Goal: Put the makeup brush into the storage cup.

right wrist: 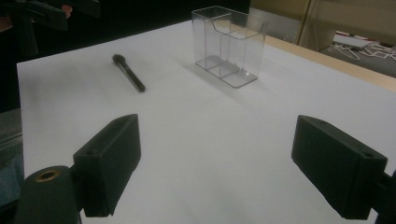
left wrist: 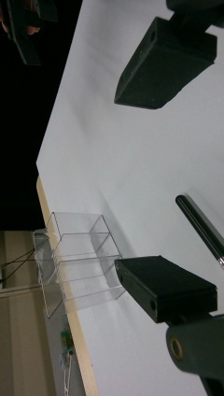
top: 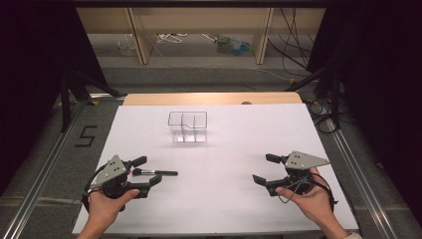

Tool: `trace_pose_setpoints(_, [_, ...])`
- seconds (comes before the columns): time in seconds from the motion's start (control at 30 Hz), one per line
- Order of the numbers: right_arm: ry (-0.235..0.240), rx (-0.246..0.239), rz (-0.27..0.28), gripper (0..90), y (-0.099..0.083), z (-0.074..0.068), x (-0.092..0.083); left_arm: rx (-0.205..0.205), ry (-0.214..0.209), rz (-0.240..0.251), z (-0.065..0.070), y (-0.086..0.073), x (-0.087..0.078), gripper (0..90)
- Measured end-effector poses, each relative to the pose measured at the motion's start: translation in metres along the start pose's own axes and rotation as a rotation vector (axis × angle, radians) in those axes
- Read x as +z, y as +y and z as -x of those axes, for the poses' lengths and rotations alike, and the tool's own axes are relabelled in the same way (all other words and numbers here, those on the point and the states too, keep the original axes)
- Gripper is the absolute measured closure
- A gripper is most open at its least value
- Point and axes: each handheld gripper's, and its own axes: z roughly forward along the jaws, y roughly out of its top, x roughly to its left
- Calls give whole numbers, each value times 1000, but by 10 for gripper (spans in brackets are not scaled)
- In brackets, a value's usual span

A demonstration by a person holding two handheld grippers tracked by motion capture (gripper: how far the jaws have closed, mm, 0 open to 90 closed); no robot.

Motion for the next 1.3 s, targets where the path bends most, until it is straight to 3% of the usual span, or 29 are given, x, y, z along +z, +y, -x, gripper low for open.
trace_pose_setpoints(0.1, [-15, -15, -12, 165, 1, 0, -1, 18, -4, -21, 0, 4, 1, 172])
trace_pose_setpoints(0.2, [-19, -12, -15, 167, 1, -1, -1, 45, -34, -92, 0, 10, 5, 173])
trace_pose_setpoints(0.27, [-20, -16, -17, 168, 1, -1, -1, 87, -61, -170, -1, 14, 7, 174])
trace_pose_setpoints(0.37, [-12, -17, -39, 168, 1, 0, -1, 148, -90, -344, -5, 17, 14, 175])
trace_pose_setpoints(0.4, [-2, -28, -35, 170, 0, 1, 0, 245, -97, -471, -7, 21, 18, 175])
trace_pose_setpoints(0.43, [-2, -28, -35, 170, 0, 1, 0, 245, -97, -471, -7, 21, 18, 179])
trace_pose_setpoints(0.5, [-1, -28, -40, 174, 0, 1, 0, 315, -83, -585, -5, 23, 24, 178])
trace_pose_setpoints(0.57, [-2, -27, -46, 176, 0, 1, 1, 394, -109, -717, -5, 24, 33, 199])
trace_pose_setpoints(0.6, [4, -28, -50, 176, 1, 1, 1, 413, -119, -759, -5, 23, 37, 208])
trace_pose_setpoints(0.7, [21, -19, -61, 176, 1, 0, 2, 528, -117, -877, -7, 25, 47, 273])
trace_pose_setpoints(0.73, [7, -33, -46, 176, 0, 0, 3, 528, -117, -877, -7, 25, 47, 284])
trace_pose_setpoints(0.8, [2, -32, -59, 176, 0, 0, 3, 592, -128, -954, -9, 25, 53, 304])
trace_pose_setpoints(0.83, [6, -31, -64, 177, 0, 0, 4, 635, -156, -1024, -13, 25, 59, 312])
trace_pose_setpoints(0.87, [10, -35, -70, 177, -1, 0, 5, 635, -156, -1024, -13, 25, 59, 315])
trace_pose_setpoints(0.97, [11, -29, -80, 177, -1, -1, 5, 681, -188, -1085, -21, 29, 68, 335])
trace_pose_setpoints(1.07, [10, -30, -81, 177, -1, -1, 6, 697, -193, -1105, -28, 32, 76, 357])
trace_pose_setpoints(1.3, [10, -27, -84, 177, -2, -1, 6, 690, -220, -1128, -37, 31, 91, 407])
